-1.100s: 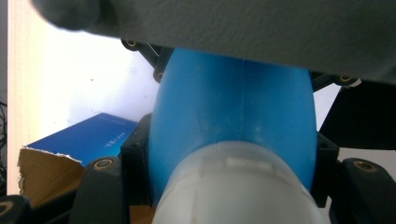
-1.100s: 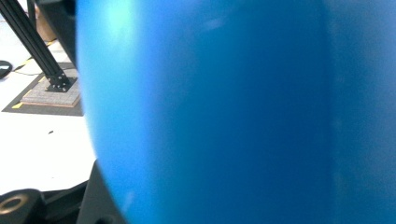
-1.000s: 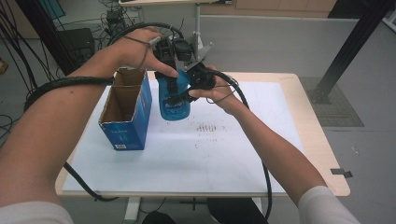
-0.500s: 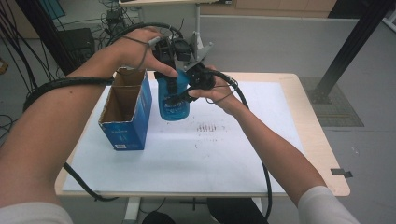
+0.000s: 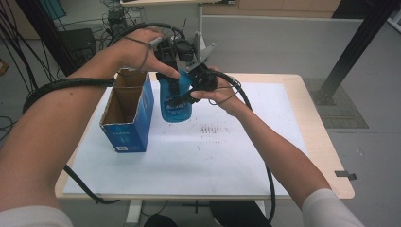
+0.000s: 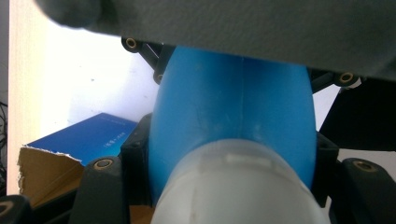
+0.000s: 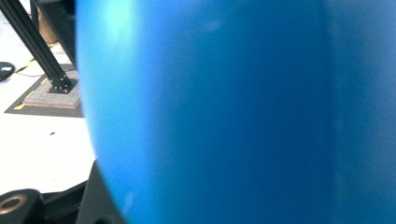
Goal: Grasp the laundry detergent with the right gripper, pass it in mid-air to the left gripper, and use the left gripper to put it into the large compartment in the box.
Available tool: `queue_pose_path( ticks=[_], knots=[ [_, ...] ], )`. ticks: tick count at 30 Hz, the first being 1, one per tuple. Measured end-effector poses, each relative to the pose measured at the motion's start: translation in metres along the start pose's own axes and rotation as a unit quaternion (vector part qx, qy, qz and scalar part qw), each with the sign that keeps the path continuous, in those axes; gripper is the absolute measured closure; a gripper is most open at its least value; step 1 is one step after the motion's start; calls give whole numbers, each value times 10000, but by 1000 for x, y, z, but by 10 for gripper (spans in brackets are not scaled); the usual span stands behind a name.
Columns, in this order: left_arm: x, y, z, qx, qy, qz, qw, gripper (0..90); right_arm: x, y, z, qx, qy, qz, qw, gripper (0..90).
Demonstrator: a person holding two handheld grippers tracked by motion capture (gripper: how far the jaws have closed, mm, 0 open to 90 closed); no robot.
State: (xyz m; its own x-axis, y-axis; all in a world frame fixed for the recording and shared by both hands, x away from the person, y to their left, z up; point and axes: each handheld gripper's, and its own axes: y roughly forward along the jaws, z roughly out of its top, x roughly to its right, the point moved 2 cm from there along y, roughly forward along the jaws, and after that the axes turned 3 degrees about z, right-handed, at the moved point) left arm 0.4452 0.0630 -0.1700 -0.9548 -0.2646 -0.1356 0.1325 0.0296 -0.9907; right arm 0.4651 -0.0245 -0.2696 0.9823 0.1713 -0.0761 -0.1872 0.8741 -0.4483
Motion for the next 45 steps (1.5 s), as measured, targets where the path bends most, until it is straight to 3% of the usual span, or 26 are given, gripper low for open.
queue_pose_path(
  ticks=[28, 29, 30, 45],
  knots=[
    [-1, 0, 0, 45, -48, -35, 10000, 380, 1, -1, -1, 48, 16, 45, 10000, 415],
    [-1, -2, 0, -79, -10, -39, 10000, 380, 1, -1, -1, 46, 31, 54, 10000, 415],
    [0, 0, 0, 31, -43, -30, 10000, 380, 1, 0, -1, 61, 12, 26, 10000, 415],
    [-1, -3, 2, 61, -74, -43, 9999, 381, 1, -3, -1, 119, 81, 60, 9999, 408]
  ],
)
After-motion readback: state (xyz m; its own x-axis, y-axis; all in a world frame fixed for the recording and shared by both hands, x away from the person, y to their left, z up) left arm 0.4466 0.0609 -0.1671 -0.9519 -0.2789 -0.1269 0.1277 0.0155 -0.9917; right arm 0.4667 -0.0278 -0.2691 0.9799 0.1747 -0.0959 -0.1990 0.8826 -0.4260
